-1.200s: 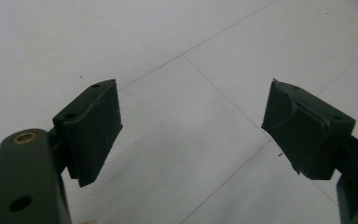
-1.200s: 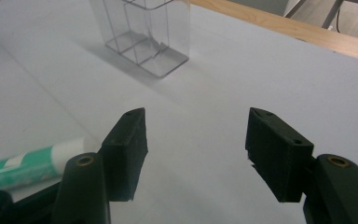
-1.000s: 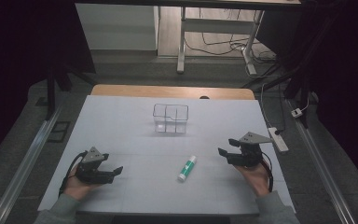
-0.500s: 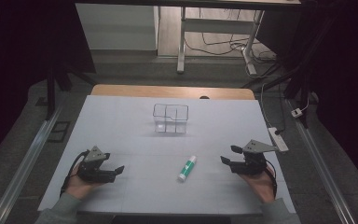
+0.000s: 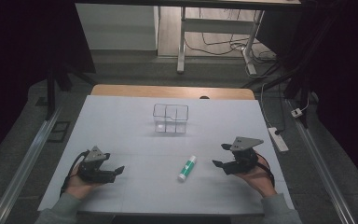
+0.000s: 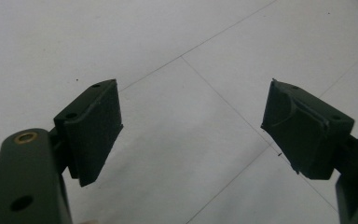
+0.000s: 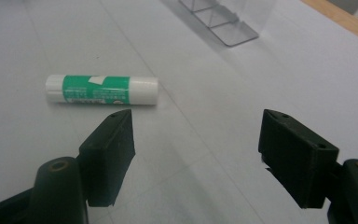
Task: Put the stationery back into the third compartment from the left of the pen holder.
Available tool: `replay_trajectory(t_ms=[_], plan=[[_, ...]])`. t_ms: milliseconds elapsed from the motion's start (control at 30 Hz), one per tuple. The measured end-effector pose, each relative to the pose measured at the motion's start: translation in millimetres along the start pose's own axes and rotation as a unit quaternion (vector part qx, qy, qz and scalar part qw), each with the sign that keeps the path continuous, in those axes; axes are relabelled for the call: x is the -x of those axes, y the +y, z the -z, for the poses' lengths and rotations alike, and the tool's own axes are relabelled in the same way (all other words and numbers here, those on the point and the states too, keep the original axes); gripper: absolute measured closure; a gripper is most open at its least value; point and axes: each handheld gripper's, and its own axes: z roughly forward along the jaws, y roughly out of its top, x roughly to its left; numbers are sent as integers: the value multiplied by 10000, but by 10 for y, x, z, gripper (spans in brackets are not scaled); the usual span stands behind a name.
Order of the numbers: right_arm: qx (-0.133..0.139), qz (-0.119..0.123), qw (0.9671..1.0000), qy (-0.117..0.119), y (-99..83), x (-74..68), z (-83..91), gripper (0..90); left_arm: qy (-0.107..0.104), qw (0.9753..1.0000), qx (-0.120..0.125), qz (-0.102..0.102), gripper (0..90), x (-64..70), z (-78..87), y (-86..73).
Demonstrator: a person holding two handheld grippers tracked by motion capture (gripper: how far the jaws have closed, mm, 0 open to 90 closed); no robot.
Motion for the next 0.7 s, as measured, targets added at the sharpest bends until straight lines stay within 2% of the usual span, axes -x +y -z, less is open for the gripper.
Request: replay_trajectory(t_ms=[100,167,267,367,533,700], plan=[[-121,322,9994,84,81,-18,-50,244,6,10000,-6,-19,191,4,0,-1],[-214,632,9977,114,130,-33,-84,236,9,10000,-10,-18,191,3,1,-2],[-364,948,9948,125,198,-70,-137,232,3,10000,-14,-13,191,0,-3,-1],[-451,1081,9928,260,260,-86,-185,233,9,10000,-17,-28,191,4,-2,-1],[-558,1407,9871,514,368,-118,-254,238,14,10000,-10,-29,191,5,2,-2],[-673,1702,9810,649,442,-145,-337,246,5,10000,-10,-33,191,6,2,-3]])
